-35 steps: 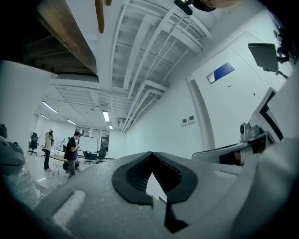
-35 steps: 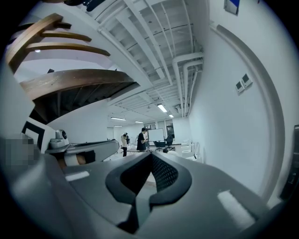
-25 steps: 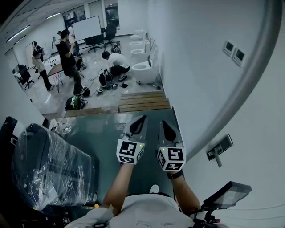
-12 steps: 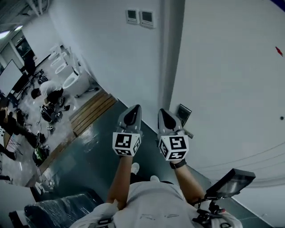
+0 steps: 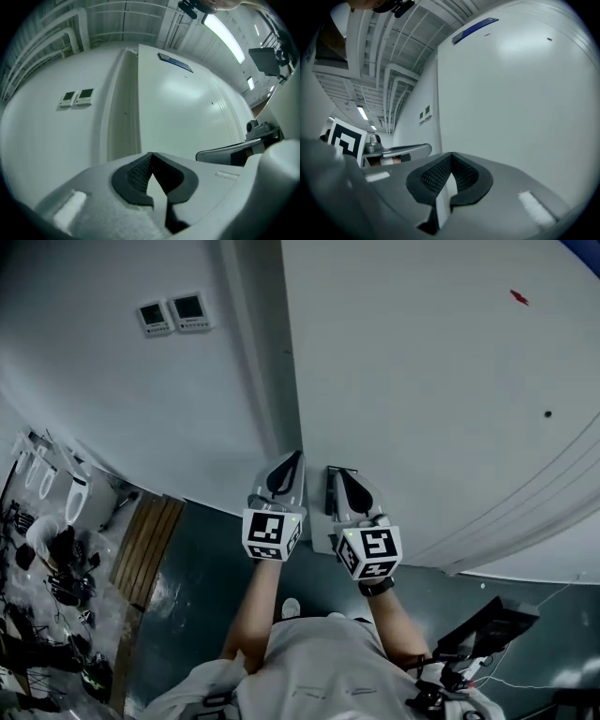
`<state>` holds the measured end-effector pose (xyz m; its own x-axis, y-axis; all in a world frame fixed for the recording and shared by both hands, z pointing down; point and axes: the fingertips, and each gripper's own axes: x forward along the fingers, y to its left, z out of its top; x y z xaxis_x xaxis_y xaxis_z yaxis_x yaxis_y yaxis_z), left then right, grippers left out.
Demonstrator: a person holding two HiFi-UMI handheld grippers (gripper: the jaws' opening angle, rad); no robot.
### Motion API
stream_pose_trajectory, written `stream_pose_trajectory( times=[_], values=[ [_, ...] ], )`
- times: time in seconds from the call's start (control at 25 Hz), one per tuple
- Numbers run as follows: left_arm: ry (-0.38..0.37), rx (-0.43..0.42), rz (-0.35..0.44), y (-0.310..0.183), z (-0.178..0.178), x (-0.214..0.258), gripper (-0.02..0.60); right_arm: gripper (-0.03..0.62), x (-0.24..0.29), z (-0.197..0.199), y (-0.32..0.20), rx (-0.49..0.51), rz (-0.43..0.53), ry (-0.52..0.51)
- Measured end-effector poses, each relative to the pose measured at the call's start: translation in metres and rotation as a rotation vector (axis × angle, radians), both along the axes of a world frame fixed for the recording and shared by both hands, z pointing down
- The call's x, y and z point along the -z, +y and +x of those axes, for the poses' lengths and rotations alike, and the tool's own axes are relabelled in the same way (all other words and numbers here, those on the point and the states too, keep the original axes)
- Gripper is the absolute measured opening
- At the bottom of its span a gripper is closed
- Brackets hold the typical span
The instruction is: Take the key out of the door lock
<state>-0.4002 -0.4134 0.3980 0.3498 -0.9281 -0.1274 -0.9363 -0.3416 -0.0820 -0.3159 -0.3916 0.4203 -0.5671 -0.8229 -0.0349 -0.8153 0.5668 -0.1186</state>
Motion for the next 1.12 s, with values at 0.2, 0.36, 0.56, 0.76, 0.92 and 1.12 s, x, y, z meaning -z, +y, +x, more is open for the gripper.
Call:
stream_pose_trajectory(
  times=[0.2,0.36,0.56,0.76,0.92,1.12],
  values=[
    [0.007,-0.116,-0.036,-0.018,-0.014,-0.019,0.002,-0.006,-0.014,0.002,-0.011,-0.135,-0.026,-0.004],
    [0.005,-0.184,-0.074,-0.026,0.004,-0.028,0.003,-0.006,-0.02,0.03,-0.011,-0.216,-0.064,-0.008],
    [0.047,-0.25,-0.055,-0.031,0.012,-0.022,0.118,-0.006,-0.026,0.048,-0.002,-0.272,-0.086,0.016],
    [0.063,-0.318,-0.079,-0.039,0.023,-0.031,0.179,-0.006,-0.037,0.069,0.009,-0.325,-0.107,0.038],
    [0.111,-0.387,-0.087,-0.042,0.026,-0.036,0.179,-0.006,-0.059,0.076,0.017,-0.341,-0.155,0.049],
    [0.159,-0.483,-0.084,-0.049,0.021,-0.038,0.144,-0.005,-0.111,0.076,0.016,-0.341,-0.278,0.042]
  ],
)
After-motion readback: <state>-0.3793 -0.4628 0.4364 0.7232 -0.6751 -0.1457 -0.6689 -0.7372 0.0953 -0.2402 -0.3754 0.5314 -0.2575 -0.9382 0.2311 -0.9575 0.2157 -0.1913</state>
